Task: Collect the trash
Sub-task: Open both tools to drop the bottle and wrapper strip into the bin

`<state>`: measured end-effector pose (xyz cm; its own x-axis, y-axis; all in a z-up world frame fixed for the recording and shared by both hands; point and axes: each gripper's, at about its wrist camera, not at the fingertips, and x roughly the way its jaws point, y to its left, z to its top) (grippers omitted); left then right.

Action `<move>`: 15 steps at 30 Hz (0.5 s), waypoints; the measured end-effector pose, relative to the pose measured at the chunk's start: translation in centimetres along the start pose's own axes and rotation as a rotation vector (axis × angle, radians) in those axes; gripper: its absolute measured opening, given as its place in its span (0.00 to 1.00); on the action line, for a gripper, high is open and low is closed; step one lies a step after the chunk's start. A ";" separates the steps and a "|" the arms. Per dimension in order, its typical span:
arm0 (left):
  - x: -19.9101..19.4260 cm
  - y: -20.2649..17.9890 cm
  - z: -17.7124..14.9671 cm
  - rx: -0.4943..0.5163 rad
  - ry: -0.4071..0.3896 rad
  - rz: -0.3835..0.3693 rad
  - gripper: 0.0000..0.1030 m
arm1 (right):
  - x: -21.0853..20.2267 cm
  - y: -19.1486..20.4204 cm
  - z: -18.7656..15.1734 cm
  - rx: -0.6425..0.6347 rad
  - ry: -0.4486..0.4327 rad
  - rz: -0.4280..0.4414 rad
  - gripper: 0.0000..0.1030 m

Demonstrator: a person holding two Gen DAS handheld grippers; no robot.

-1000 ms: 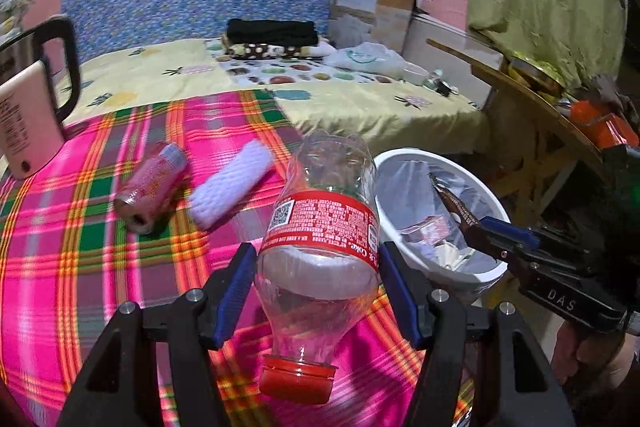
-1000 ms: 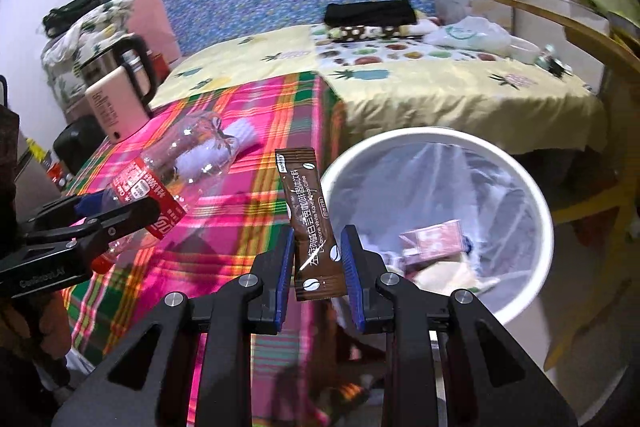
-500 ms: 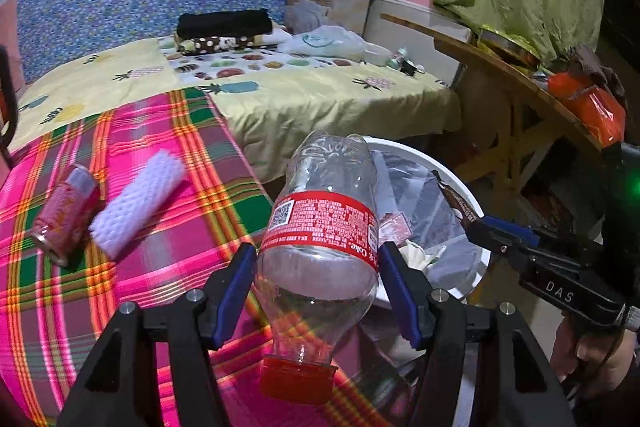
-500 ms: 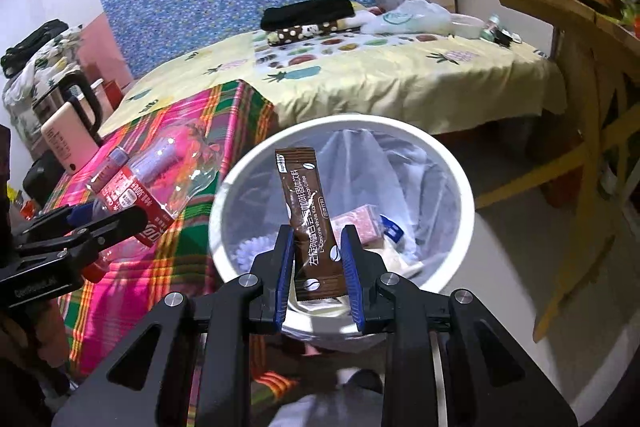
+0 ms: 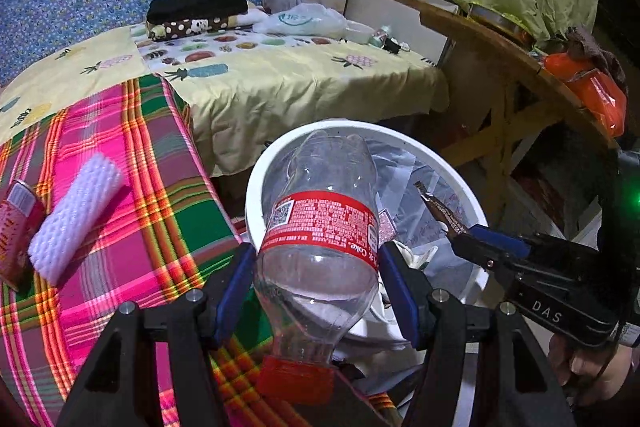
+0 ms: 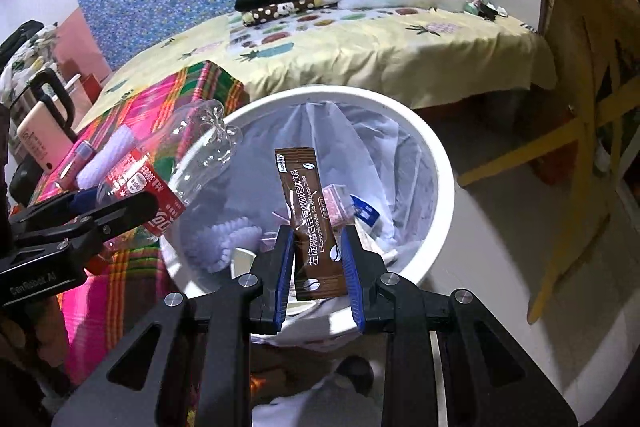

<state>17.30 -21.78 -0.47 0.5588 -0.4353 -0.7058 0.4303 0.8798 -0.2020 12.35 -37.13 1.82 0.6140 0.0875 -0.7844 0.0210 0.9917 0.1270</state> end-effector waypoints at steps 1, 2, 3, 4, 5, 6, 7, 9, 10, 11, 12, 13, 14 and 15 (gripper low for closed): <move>0.3 0.0 0.1 -0.002 0.007 0.001 0.64 | 0.2 -0.2 0.0 0.002 0.006 -0.010 0.25; 0.6 0.0 0.2 -0.005 0.014 -0.001 0.64 | 0.3 -0.3 0.0 0.006 0.011 -0.016 0.25; 0.6 0.0 0.3 -0.006 0.010 -0.001 0.64 | 0.4 -0.3 0.0 0.008 0.014 -0.019 0.25; 0.7 0.0 0.4 -0.009 0.010 0.002 0.64 | 0.5 -0.4 0.1 0.010 0.017 -0.022 0.25; 0.8 0.1 0.5 -0.010 0.010 0.001 0.64 | 0.5 -0.5 0.1 0.011 0.016 -0.024 0.25; 0.9 0.1 0.6 -0.013 0.009 0.003 0.64 | 0.5 -0.5 0.1 0.009 0.013 -0.029 0.25; 0.8 0.1 0.7 -0.018 0.003 0.006 0.65 | 0.5 -0.5 0.1 0.009 0.011 -0.032 0.25; 0.6 0.3 0.7 -0.024 -0.007 0.013 0.66 | 0.3 -0.6 0.1 0.013 0.002 -0.031 0.25; 0.4 0.4 0.7 -0.027 -0.012 0.014 0.66 | 0.0 -0.7 0.0 0.015 -0.003 -0.028 0.25; 0.3 0.5 0.7 -0.029 -0.017 0.013 0.67 | 0.0 -0.6 0.1 0.014 -0.006 -0.026 0.25; 0.0 0.6 0.7 -0.033 -0.021 0.012 0.67 | -0.1 -0.6 0.1 0.012 -0.009 -0.026 0.25; -0.2 0.7 0.7 -0.036 -0.026 0.014 0.68 | -0.2 -0.5 0.1 0.011 -0.014 -0.026 0.25; -0.6 0.8 0.6 -0.039 -0.034 0.019 0.68 | -0.5 -0.4 0.1 0.010 -0.019 -0.025 0.25; -0.8 1.0 0.7 -0.041 -0.041 0.024 0.68 | -0.8 -0.3 0.0 0.010 -0.028 -0.019 0.25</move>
<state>17.84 -20.68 0.35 0.5974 -0.4206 -0.6828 0.3872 0.8969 -0.2136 11.82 -37.54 2.43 0.6355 0.0661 -0.7693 0.0408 0.9921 0.1190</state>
